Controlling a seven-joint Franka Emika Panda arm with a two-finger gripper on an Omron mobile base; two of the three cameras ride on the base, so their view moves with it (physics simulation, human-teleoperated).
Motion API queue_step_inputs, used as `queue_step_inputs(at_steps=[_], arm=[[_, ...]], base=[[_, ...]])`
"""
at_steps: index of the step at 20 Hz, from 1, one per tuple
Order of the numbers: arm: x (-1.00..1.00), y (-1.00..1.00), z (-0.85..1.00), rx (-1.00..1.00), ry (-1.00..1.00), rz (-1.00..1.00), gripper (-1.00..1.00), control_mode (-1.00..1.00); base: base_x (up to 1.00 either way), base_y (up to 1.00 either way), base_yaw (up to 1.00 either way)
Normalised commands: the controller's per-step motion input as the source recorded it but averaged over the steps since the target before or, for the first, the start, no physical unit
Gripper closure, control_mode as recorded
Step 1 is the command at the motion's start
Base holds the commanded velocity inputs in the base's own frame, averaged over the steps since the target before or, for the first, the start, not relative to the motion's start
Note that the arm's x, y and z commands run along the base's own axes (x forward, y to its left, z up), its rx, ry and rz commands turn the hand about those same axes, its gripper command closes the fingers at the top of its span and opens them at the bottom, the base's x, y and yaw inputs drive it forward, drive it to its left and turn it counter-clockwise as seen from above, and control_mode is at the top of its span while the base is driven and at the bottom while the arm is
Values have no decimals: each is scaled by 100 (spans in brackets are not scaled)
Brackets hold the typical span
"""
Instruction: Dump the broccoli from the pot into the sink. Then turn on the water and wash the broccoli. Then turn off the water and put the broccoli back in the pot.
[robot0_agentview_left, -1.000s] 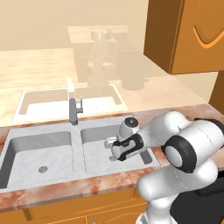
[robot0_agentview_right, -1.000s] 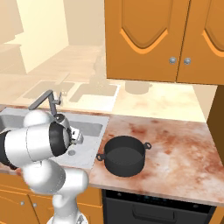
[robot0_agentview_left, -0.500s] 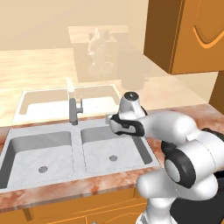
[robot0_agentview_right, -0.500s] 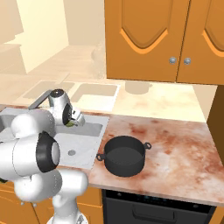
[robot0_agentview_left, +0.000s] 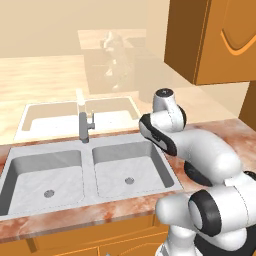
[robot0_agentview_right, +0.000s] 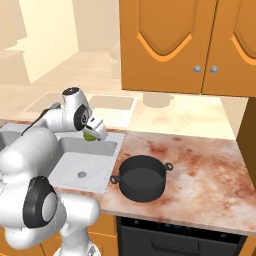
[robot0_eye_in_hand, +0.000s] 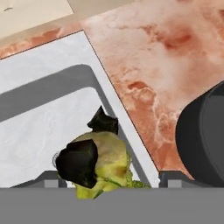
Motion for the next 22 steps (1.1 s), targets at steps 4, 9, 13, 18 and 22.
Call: queue_step_inputs(at_steps=[4,9,13,18,22], arm=[[-39,-88,-1,-5,4,-3,100,-100],[-21,-90,-16,-3,0,0,100,-100],[-18,-74,-21,0,0,0,100,-100],[-13,-54,-44,0,0,0,100,-100],[-10,-48,-43,0,0,0,100,-100]], base=[[0,0,0],[0,0,0],[0,0,0],[0,0,0],[0,0,0]])
